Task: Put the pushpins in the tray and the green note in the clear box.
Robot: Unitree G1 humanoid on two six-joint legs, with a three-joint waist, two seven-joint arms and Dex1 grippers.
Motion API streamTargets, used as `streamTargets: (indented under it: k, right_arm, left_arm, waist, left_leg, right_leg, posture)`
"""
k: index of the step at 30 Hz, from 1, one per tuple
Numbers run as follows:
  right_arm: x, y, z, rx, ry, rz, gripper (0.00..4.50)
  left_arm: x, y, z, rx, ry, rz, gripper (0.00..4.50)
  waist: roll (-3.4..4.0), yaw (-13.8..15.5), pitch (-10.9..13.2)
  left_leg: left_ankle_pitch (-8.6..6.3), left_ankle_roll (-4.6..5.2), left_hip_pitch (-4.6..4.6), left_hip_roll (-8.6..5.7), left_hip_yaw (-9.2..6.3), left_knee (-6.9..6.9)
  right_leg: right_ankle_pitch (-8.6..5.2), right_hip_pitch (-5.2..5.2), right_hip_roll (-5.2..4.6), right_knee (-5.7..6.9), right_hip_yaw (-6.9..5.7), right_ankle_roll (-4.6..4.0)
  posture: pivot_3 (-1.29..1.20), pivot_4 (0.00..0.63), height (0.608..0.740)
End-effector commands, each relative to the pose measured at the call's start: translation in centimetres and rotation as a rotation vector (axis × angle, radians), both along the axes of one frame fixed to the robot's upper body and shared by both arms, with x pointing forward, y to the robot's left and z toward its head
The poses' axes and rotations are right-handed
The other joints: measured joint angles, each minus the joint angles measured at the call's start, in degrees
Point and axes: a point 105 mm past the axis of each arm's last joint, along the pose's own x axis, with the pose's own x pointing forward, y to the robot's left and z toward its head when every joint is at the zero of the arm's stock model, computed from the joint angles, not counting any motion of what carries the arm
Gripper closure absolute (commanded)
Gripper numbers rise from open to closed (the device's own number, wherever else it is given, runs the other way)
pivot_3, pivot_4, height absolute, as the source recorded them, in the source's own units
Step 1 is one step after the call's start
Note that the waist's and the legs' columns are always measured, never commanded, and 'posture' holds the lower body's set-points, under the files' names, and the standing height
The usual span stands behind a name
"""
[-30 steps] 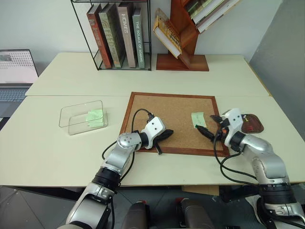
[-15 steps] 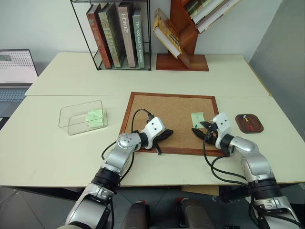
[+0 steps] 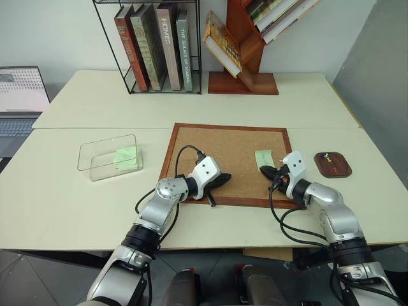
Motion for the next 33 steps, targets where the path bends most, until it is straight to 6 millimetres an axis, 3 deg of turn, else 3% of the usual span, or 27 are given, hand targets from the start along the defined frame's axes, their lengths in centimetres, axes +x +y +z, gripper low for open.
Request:
streamTargets:
  k: [1,8,12,20,26,33]
  right_arm:
    - [-0.1,1.0,3.9,-0.009,-0.149,0.067,4.43]
    - [-1.2,1.6,7.5,-0.046,-0.259,0.138,4.43]
    - [-1.7,1.5,8.4,-0.089,-0.292,0.162,4.43]
    - [-2.0,1.8,8.9,-0.181,-0.36,0.181,4.43]
    - [-1.9,2.1,8.7,-0.225,-0.415,0.181,4.5]
    - [-1.8,2.5,8.9,-0.264,-0.47,0.193,4.5]
  left_arm:
    - [-1.0,0.6,-3.1,0.072,0.1,0.009,4.5]
    - [-0.9,0.5,-3.0,0.057,0.109,0.016,4.5]
    - [-0.7,0.1,-2.3,0.012,0.12,0.021,4.5]
    - [-0.1,0.3,2.5,-0.238,0.188,0.068,4.5]
    - [-1.1,0.7,6.4,-0.552,0.369,0.092,3.44]
    - [-1.5,0.4,8.2,-0.836,0.562,0.118,2.01]
  waist:
    - [0.0,0.0,0.0]
    - [0.0,0.01,0.01]
    - [-0.01,0.03,0.01]
    - [-0.1,-0.01,0.11]
    - [-0.21,-0.03,0.19]
    - [-0.25,0.03,0.21]
  left_leg:
    - [0.0,0.0,-0.01,0.0,0.0,0.0]
    - [0.0,0.0,-0.05,0.0,0.03,-0.02]
    - [0.0,0.0,-0.05,0.0,0.0,-0.01]
    - [0.0,0.0,-0.11,-0.01,0.03,-0.02]
    - [0.0,0.0,-0.53,0.0,0.01,0.04]
    - [0.0,0.0,-0.56,-0.04,-0.02,0.09]
  right_leg:
    - [0.0,-0.01,0.0,0.0,0.0,0.0]
    - [0.03,-0.09,0.0,0.01,0.01,0.05]
    - [0.02,-0.07,0.0,-0.01,-0.02,0.04]
    - [0.02,-0.15,-0.02,0.01,-0.02,0.04]
    - [0.06,-0.54,0.02,0.05,-0.02,0.11]
    - [0.05,-0.52,0.0,0.04,-0.02,0.17]
  posture:
    - [0.0,0.15,0.74]
    - [0.0,0.15,0.74]
    - [0.0,0.15,0.74]
    - [0.0,0.15,0.74]
    - [0.0,0.15,0.74]
    - [0.0,0.15,0.74]
